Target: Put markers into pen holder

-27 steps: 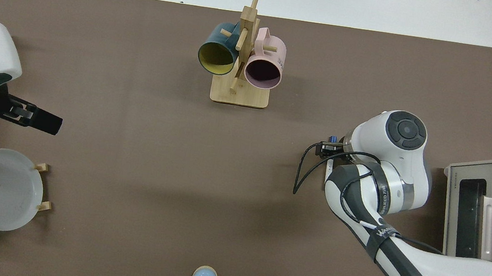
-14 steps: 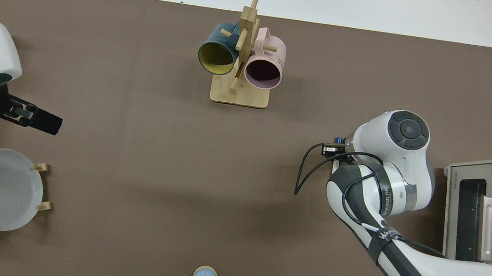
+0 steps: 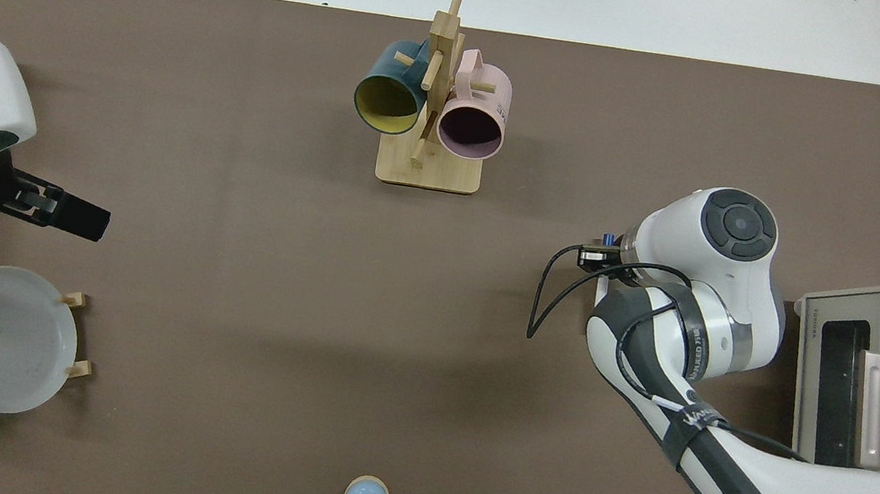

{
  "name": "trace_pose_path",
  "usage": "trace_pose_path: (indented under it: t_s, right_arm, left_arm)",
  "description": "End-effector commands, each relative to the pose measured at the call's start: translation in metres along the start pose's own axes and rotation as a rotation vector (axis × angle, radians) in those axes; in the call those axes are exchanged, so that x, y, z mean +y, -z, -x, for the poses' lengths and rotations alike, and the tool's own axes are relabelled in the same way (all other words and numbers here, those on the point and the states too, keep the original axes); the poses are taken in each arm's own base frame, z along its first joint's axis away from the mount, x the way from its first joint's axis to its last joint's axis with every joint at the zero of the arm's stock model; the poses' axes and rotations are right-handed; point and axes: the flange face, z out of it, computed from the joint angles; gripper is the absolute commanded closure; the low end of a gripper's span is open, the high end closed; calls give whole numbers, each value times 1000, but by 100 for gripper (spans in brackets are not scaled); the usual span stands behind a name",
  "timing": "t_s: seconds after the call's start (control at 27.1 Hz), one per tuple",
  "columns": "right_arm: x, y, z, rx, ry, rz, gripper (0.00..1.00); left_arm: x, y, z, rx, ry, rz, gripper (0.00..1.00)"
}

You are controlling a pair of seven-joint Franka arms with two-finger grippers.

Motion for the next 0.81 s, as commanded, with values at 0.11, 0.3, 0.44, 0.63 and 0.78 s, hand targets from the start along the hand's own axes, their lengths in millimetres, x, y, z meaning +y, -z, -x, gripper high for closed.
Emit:
trace_pose_path:
  t_s: [0.11, 0.3, 0.44, 0.63, 0.78]
  right_arm:
    - [-5, 74, -2, 5, -49, 25, 100]
    - [-12, 132, 11, 4, -67, 47, 100]
    - [-27, 173, 26, 3, -106, 61, 100]
    - [-45, 202, 44, -9, -250, -24, 100]
    - [-74, 218, 55, -17, -424, -75, 100]
  left_arm:
    - [16, 5, 3, 13, -22, 6, 0]
    - [16, 5, 3, 13, -31, 6, 0]
    - [15, 5, 0, 28, -39, 3, 0]
    - [15, 7, -1, 48, -89, 0, 0]
    - [14, 5, -2, 62, -171, 23, 0]
